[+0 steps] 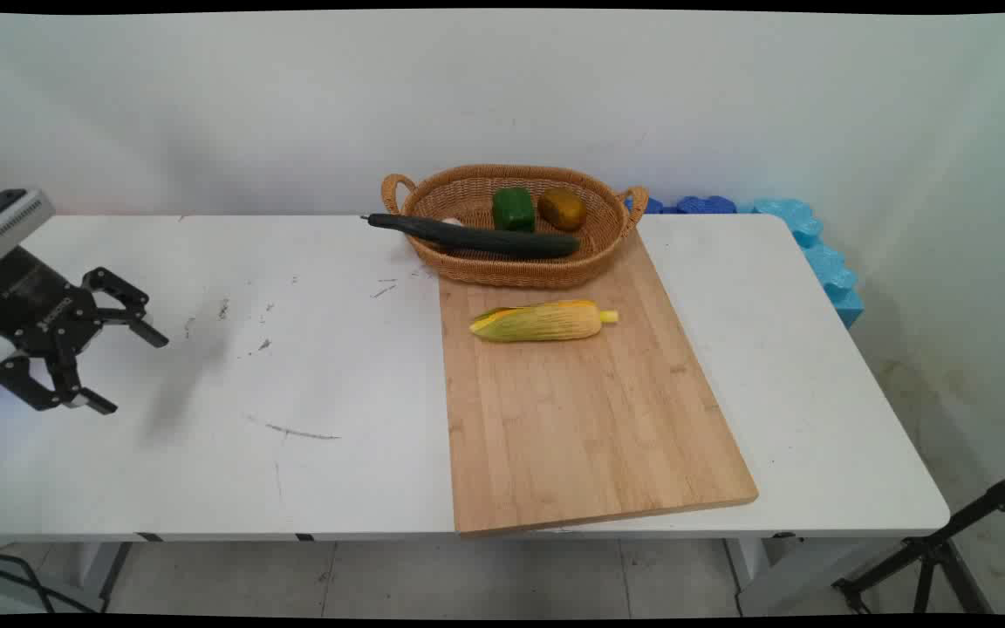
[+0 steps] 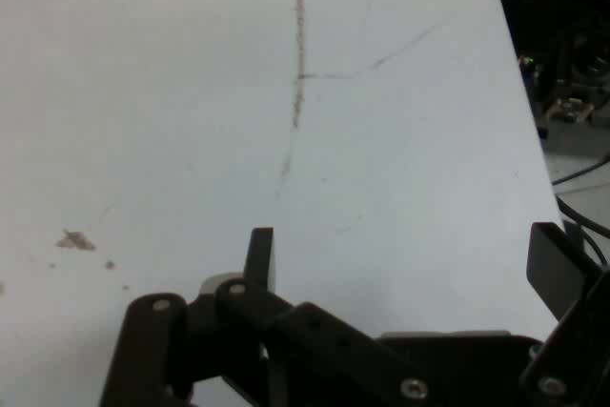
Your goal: Pick up the cucumber from the vegetable basket
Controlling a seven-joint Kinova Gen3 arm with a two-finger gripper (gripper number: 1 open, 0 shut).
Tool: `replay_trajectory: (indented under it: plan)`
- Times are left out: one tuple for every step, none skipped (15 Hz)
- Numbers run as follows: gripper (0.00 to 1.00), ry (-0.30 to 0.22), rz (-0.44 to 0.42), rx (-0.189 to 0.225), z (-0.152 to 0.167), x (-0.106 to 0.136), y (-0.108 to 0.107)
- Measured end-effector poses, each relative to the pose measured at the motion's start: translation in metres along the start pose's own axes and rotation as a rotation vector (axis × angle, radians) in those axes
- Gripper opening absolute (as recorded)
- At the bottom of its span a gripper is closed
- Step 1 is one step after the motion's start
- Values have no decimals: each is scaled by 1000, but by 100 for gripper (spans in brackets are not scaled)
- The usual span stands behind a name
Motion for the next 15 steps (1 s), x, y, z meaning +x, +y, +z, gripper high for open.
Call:
replay_trajectory:
  plan:
    - [100, 0, -8, 7, 0, 3, -3]
    - [100, -1, -19, 17, 1, 7, -7]
    - [100, -4, -33, 29, 1, 13, -11]
    - [100, -7, -49, 42, 2, 18, -16]
    - [100, -10, -60, 50, 2, 22, -19]
    - [100, -14, -79, 66, 3, 29, -25]
    - [100, -16, -91, 76, 4, 34, -29]
    - [100, -19, -110, 93, 5, 42, -36]
    - [100, -22, -123, 104, 6, 47, -40]
    - [100, -26, -144, 123, 8, 56, -47]
    - [100, -29, -169, 146, 10, 66, -56]
    - [100, -33, -193, 169, 13, 76, -65]
    - [100, -33, -214, 190, 16, 85, -73]
    - [100, -34, -238, 213, 20, 96, -83]
    - [100, -33, -261, 236, 24, 107, -93]
